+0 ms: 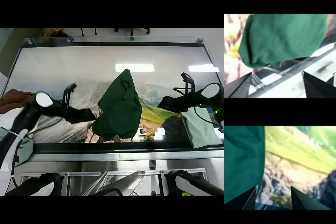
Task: Fold the shirts.
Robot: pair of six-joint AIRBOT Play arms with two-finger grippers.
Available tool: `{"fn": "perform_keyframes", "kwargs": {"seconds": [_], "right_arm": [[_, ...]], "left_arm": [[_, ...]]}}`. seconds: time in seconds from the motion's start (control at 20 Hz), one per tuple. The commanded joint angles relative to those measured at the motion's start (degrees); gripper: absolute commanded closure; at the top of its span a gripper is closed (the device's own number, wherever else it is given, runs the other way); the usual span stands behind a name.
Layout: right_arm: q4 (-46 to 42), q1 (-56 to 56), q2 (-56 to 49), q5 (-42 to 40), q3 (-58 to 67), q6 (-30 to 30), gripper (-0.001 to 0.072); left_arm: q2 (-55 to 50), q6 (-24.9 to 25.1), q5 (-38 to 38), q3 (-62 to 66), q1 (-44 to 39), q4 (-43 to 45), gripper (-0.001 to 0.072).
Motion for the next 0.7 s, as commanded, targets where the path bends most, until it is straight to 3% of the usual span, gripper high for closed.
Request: {"fn": "perform_keyframes", "kwargs": {"seconds": [0.0, 0.2, 0.3, 0.35, 0.45, 0.5, 0.65], "right_arm": [[8.15, -2.14, -9.03, -5.05, 0.35, -8.09, 0.023], [23.3, -1.75, -18.34, -11.13, 0.35, -18.86, 0.0229], [30.14, -0.9, -22.03, -14.53, 0.35, -24.44, 0.0205], [32.72, -0.48, -23.52, -16.2, 0.35, -26.34, 0.0205], [37.88, 0.31, -26.01, -18.62, 0.37, -30.34, 0.0206], [40.0, 0.61, -26.88, -19.76, 0.37, -32.41, 0.0206], [42.4, 1.16, -28.89, -23.43, 0.37, -34.91, 0.0206]], "left_arm": [[-0.46, 5.97, 13.18, -15.04, -1.75, -11.34, 0.001], [-9.38, 12.35, 18.45, -16.33, -7.85, -20.63, 0.0011], [-13.6, 12.83, 18.69, -12.94, -9.73, -20.63, 0.003], [-15.47, 12.83, 18.47, -10.99, -10.03, -20.63, 0.021], [-18.14, 14.1, 16.68, -6.97, -9.44, -20.11, 0.065], [-18.99, 15.63, 14.69, -4.9, -8.37, -20.09, 0.0683], [-19.39, 14.47, 9.18, -0.09, -2.82, -13.6, 0.0684]]}}
